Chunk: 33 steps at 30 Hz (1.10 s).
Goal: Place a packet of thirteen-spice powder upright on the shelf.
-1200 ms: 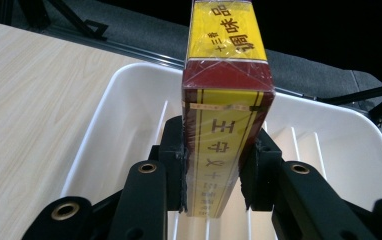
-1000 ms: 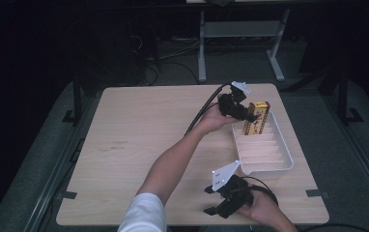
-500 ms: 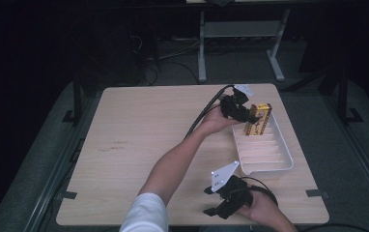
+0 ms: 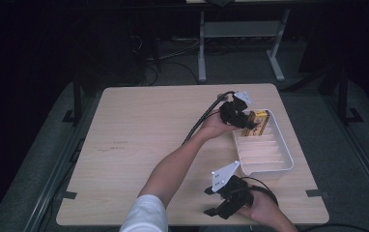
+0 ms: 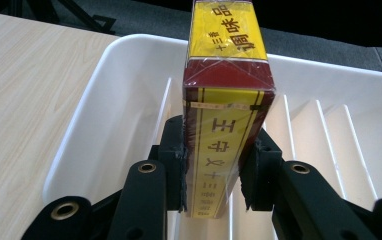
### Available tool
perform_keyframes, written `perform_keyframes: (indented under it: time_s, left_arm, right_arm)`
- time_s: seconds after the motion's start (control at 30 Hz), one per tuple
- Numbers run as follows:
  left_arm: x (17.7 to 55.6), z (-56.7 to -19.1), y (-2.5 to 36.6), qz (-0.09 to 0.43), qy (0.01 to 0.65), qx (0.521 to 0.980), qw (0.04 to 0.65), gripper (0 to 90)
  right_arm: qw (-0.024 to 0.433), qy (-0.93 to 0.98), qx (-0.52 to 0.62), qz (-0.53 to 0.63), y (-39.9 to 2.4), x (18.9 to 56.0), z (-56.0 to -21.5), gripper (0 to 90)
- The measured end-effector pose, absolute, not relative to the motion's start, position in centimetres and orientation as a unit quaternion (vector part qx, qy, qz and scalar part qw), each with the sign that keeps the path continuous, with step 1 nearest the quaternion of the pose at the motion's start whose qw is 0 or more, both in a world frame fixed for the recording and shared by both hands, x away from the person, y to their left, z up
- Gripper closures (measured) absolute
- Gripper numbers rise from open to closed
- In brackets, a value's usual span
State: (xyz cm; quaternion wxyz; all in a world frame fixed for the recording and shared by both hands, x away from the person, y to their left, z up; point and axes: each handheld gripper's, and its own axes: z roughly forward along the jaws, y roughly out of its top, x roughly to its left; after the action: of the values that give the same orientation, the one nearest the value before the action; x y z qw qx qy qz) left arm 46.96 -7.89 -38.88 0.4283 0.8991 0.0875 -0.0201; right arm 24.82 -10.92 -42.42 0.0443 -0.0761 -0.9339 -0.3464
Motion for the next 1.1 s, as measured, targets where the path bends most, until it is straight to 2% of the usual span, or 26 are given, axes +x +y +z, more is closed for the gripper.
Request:
perform_keyframes:
  time_s: [0.8,1.1]
  left_arm:
    - [46.3,-41.3,-7.7,-0.015,0.076,0.906,0.416,66.7]
    - [46.1,-41.2,-7.5,-0.003,0.072,0.909,0.412,59.6]
  right_arm:
    - [0.045,-0.933,-0.073,-0.351,-11.0,24.9,-42.4,33.7]
    - [0.046,-0.932,-0.072,-0.352,-11.0,24.9,-42.3,33.5]
